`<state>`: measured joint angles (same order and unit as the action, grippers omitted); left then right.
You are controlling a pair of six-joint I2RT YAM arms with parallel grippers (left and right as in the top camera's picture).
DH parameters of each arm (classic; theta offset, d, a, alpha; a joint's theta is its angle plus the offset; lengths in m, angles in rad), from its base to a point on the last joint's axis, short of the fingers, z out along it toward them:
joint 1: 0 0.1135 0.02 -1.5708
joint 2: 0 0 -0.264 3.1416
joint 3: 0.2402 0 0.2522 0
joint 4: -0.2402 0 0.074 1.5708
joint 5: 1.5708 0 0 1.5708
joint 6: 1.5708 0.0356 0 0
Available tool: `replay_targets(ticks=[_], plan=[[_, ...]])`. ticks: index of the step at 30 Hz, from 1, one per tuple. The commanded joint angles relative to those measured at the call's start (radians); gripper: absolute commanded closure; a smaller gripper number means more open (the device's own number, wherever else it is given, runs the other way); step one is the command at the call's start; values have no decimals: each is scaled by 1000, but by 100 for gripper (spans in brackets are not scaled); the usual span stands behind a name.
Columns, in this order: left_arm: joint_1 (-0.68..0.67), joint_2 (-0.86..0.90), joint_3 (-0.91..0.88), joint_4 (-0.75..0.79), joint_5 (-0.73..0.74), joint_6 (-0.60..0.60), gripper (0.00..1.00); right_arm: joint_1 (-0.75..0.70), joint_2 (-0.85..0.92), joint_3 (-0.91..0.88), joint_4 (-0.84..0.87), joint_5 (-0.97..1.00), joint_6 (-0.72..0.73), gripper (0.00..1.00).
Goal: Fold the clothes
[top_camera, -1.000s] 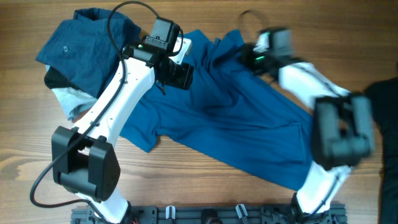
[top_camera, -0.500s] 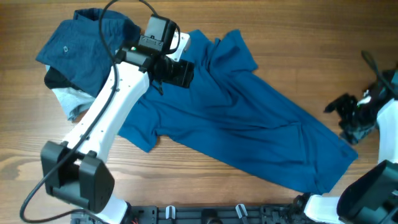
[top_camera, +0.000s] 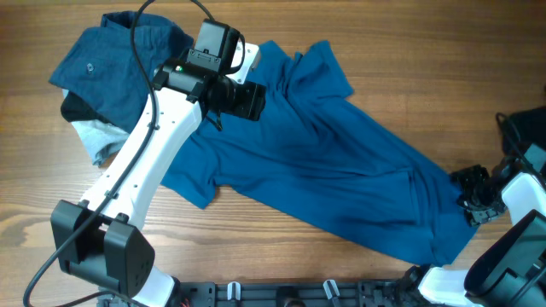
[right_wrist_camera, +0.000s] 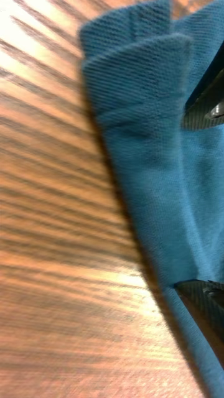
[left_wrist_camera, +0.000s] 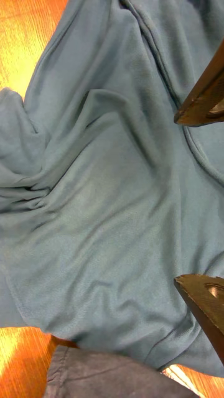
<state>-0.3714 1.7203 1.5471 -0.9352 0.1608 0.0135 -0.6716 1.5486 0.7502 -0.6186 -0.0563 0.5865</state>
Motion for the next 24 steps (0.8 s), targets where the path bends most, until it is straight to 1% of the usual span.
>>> replay_targets(ticks=[1,2,4,5,6,8,9,12,14,15,17,20,23,24], plan=[[3,-26,5,2,-5,2,24,-5,9,-6,21,42,23,27],[3,-26,5,2,-5,2,24,-5,13,-6,30,62,24,30],[3,-26,5,2,-5,2,24,-5,24,-6,35,106,29,33],[3,-26,5,2,-5,2,24,-5,35,-6,38,136,31,39],[3,-26,5,2,-5,1,23,-5,46,-6,43,140,30,48],[3,-26,5,2,-5,2,23,-5,62,-5,53,123,30,90],[3,-26,5,2,-5,1,23,-5,62,-3,59,103,18,96],[3,-26,5,3,-5,2,23,-5,62,58,60,-13,-37,96],[3,-26,5,3,-5,1,23,-5,62,124,55,-76,-37,96],[3,-26,5,3,-5,1,23,-5,62,190,59,-111,-35,96],[3,-26,5,3,-5,1,23,-5,71,322,69,-109,-7,96],[3,-26,5,11,-5,1,24,0,111,485,102,-109,-7,96],[3,-26,5,33,-5,-25,24,4,201,631,111,-109,0,96],[3,-26,5,38,-5,-30,24,5,229,655,110,-109,-1,85]])
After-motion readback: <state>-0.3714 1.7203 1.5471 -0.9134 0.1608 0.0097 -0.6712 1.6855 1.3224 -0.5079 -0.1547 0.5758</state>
